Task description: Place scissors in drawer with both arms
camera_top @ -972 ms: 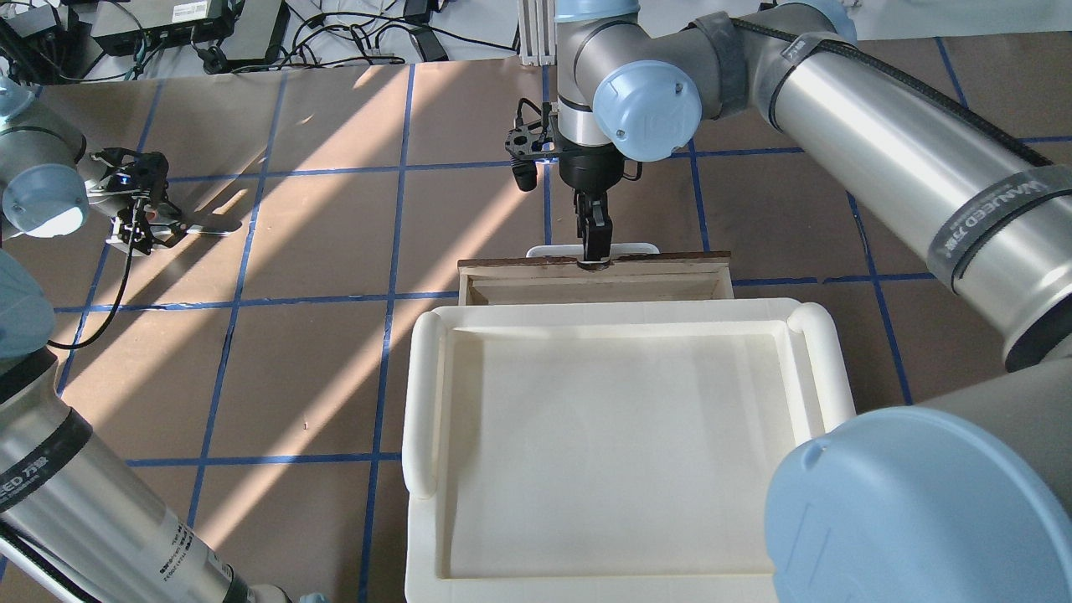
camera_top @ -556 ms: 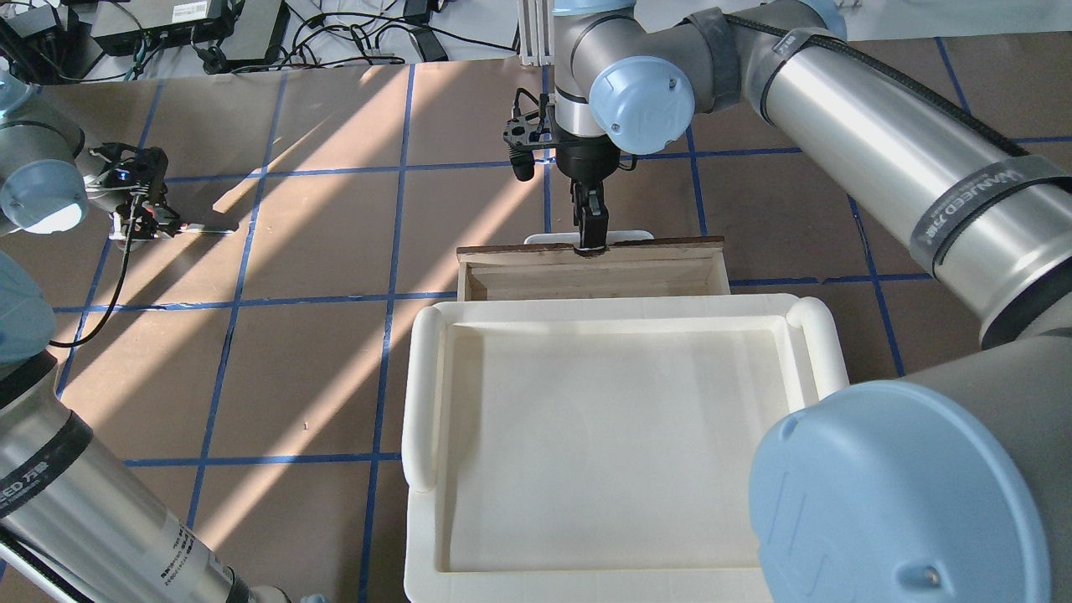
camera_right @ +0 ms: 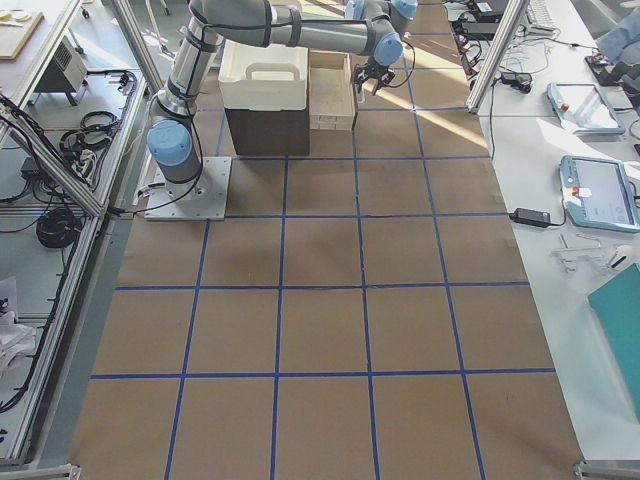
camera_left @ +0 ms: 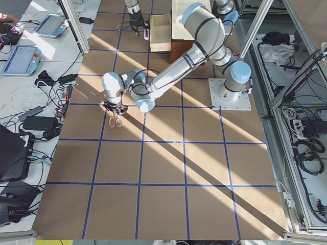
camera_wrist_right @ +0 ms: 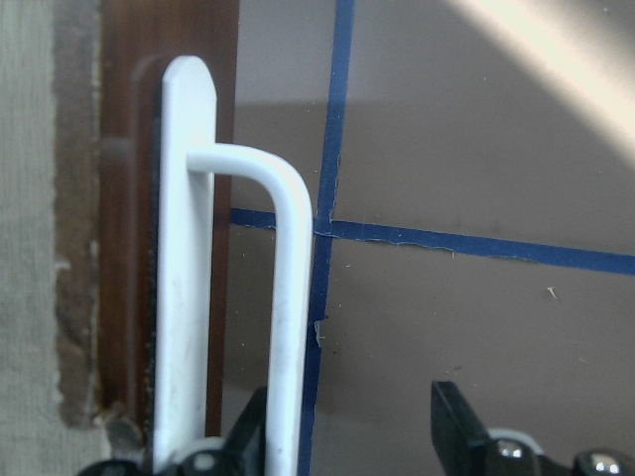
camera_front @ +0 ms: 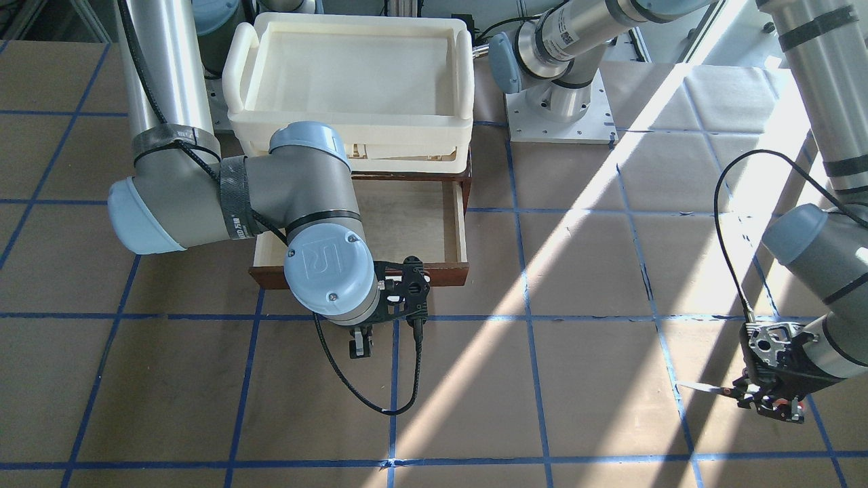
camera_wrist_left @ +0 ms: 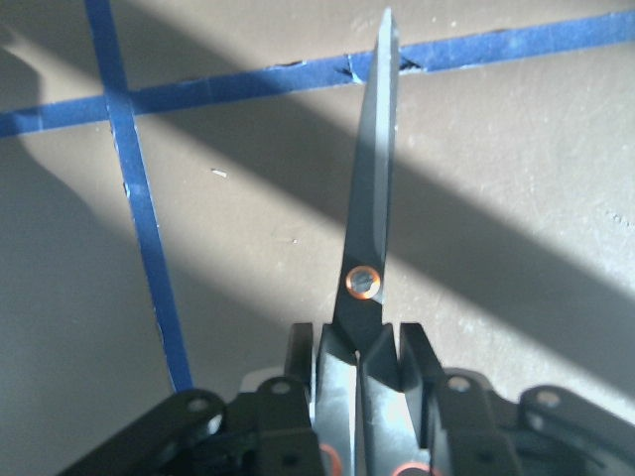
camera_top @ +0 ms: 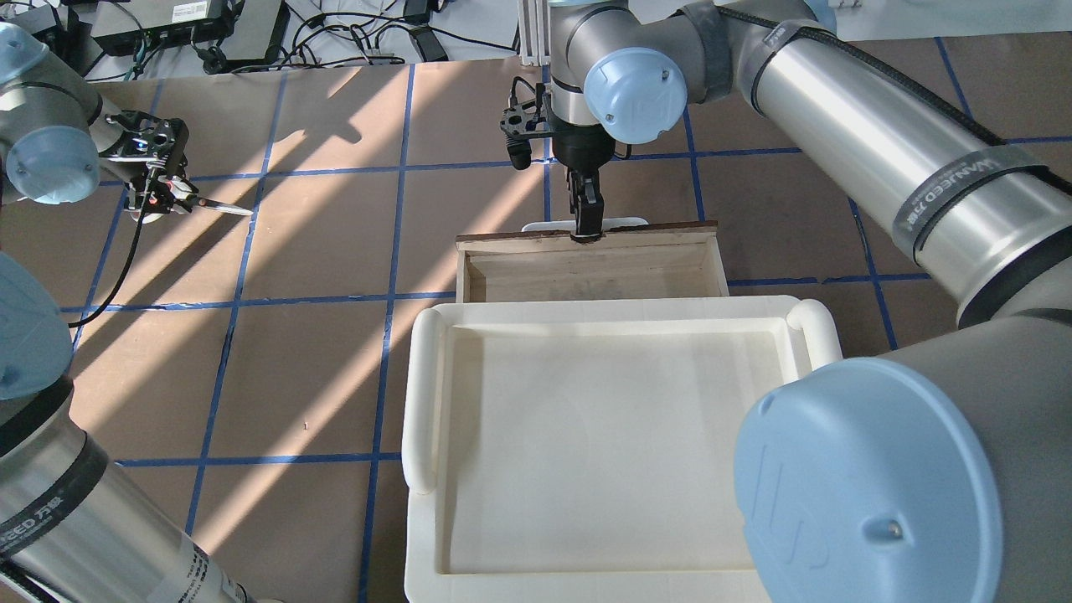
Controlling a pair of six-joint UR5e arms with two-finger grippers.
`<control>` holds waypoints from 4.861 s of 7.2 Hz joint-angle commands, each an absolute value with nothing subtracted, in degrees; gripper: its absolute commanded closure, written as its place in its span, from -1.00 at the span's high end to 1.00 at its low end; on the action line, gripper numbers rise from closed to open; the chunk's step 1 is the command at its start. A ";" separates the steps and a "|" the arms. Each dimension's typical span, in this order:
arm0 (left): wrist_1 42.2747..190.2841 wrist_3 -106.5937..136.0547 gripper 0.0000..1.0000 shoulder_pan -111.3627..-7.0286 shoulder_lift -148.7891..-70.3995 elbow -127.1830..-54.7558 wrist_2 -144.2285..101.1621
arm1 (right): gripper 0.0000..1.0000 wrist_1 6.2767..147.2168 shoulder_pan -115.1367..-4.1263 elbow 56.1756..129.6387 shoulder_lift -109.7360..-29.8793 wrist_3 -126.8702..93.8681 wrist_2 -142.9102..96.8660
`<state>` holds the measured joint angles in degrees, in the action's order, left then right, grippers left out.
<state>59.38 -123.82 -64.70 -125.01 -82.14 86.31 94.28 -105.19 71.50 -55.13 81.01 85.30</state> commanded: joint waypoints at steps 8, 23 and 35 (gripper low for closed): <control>81.02 -95.94 -1.00 -85.05 -109.09 -83.14 82.44 | 0.18 94.75 -104.33 68.29 -52.73 82.26 85.34; 80.33 -71.63 -1.00 -111.71 -106.61 -87.18 82.18 | 1.00 94.40 -97.56 88.23 -85.69 37.67 85.61; 74.18 -43.44 0.87 -104.95 -102.67 -87.90 80.42 | 1.00 91.58 -95.36 87.01 -87.19 -2.44 90.53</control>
